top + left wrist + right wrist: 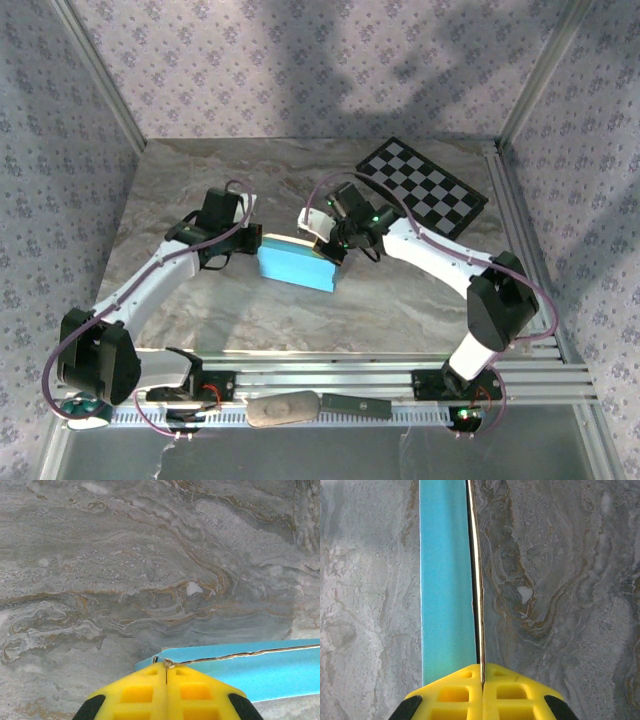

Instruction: Fold the paper box

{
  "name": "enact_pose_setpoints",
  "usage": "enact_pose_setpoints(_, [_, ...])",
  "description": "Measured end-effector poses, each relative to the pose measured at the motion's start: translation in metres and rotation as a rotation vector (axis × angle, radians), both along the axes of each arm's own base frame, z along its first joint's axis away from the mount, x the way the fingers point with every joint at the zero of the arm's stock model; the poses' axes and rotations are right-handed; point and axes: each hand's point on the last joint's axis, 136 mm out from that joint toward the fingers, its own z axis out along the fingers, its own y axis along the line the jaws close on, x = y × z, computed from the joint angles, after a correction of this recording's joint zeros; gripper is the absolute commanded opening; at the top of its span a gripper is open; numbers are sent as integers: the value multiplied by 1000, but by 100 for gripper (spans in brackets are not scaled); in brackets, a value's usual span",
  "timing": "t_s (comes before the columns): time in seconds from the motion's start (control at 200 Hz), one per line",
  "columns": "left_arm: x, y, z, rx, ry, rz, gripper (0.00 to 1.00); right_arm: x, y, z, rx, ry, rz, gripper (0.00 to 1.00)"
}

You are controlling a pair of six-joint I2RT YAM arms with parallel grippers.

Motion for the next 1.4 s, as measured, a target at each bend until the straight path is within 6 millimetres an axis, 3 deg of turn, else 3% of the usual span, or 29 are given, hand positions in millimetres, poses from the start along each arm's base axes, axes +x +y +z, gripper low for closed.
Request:
enact_pose_setpoints(0.165, [-1, 2, -5, 5, -10, 18, 0, 0, 2, -2, -19, -30, -7, 0])
enact_pose_setpoints(0.34, [-11, 5, -12, 10, -12, 29, 0, -7, 3, -3, -27, -32, -4, 13])
enact_pose_setpoints(0.5, [-23, 10, -17, 12, -23, 43, 0, -7, 5, 17, 7, -78, -39, 22])
enact_pose_setpoints(0.62, [-31, 15, -19, 9, -33, 60, 0, -10, 10, 33, 39, -114, -62, 23])
enact_pose_setpoints(0.805, [-33, 16, -15, -8, -78, 81, 0, -12, 15, 36, 51, -112, -134, 23])
enact_pose_setpoints(1.054, [-37, 14, -8, -7, -151, 91, 0, 6, 1, 53, 187, -16, -587, 22])
enact_pose_setpoints(1.119, [-38, 15, -7, -11, -171, 98, 0, 0, -1, 60, 266, 52, -729, 25])
enact_pose_setpoints(1.184, [-39, 16, -7, -12, -185, 108, 0, -9, -3, 67, 362, 136, -853, 39])
enact_pose_setpoints(1.339, [-41, 19, -7, -10, -213, 133, 0, -34, -17, 72, 586, 375, -1116, 41])
enact_pose_setpoints(1.399, [-42, 20, -6, -13, -224, 137, 0, -41, -20, 68, 662, 487, -1209, 46])
